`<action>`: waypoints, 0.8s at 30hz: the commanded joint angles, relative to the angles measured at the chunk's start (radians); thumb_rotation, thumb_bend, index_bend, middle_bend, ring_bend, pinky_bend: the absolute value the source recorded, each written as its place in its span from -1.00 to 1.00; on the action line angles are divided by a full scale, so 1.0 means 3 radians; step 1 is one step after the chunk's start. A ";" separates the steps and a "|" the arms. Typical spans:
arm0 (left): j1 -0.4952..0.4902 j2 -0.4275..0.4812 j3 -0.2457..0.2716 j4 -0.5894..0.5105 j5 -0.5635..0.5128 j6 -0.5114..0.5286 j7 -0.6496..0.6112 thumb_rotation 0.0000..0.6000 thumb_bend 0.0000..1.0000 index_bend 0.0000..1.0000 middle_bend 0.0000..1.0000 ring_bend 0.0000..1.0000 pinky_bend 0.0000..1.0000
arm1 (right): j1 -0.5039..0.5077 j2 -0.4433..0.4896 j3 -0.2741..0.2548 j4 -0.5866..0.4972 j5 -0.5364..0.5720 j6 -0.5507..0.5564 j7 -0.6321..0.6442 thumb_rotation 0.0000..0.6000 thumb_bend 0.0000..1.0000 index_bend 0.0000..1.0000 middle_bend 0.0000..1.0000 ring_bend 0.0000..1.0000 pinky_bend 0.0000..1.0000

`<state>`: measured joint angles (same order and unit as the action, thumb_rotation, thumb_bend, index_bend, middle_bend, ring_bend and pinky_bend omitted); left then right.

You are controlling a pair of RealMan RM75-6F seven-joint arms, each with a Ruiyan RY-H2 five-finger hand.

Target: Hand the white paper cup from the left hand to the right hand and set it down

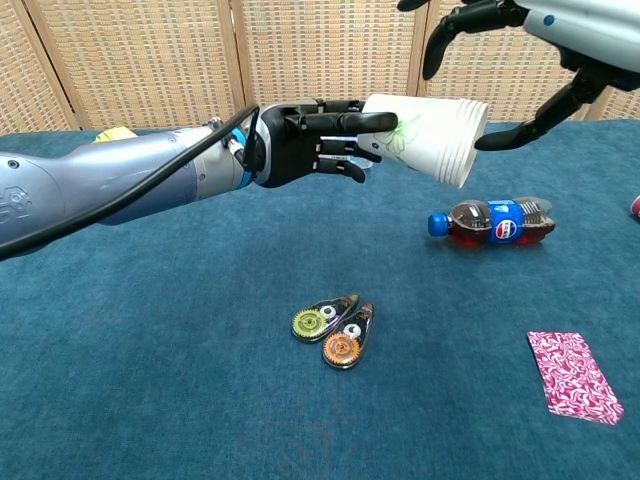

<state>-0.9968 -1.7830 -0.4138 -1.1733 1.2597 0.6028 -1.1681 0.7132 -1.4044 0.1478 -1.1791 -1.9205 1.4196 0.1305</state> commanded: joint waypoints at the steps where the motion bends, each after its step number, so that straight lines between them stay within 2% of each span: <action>1: 0.0001 -0.0013 0.0006 0.0016 0.0005 -0.0012 -0.0019 1.00 -0.66 0.08 0.02 -0.04 0.11 | 0.0036 -0.0053 -0.0013 0.0067 0.0019 0.0042 0.0019 1.00 -0.36 -0.12 -0.59 -0.76 -0.75; 13: -0.0007 -0.0065 0.0025 0.0114 0.0034 -0.0056 -0.0072 1.00 -0.66 0.08 0.02 -0.04 0.11 | 0.0091 -0.0172 -0.0065 0.0243 0.0087 0.0181 0.0117 1.00 -0.20 -0.06 -0.55 -0.75 -0.72; 18: -0.0011 -0.0081 0.0028 0.0136 0.0048 -0.0062 -0.0090 1.00 -0.66 0.08 0.02 -0.04 0.11 | 0.0129 -0.0190 -0.0097 0.0253 0.0084 0.0177 0.0086 1.00 -0.03 0.04 -0.55 -0.74 -0.71; 24: -0.0010 -0.0085 0.0029 0.0148 0.0058 -0.0066 -0.0103 1.00 -0.66 0.08 0.02 -0.04 0.11 | 0.0165 -0.0195 -0.0117 0.0237 0.0105 0.0184 0.0053 1.00 0.09 0.15 -0.54 -0.74 -0.70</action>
<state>-0.9997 -1.8085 -0.4050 -1.1289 1.2771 0.5831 -1.1990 0.7622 -1.4632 0.1131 -1.1076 -1.8892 1.4744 0.1466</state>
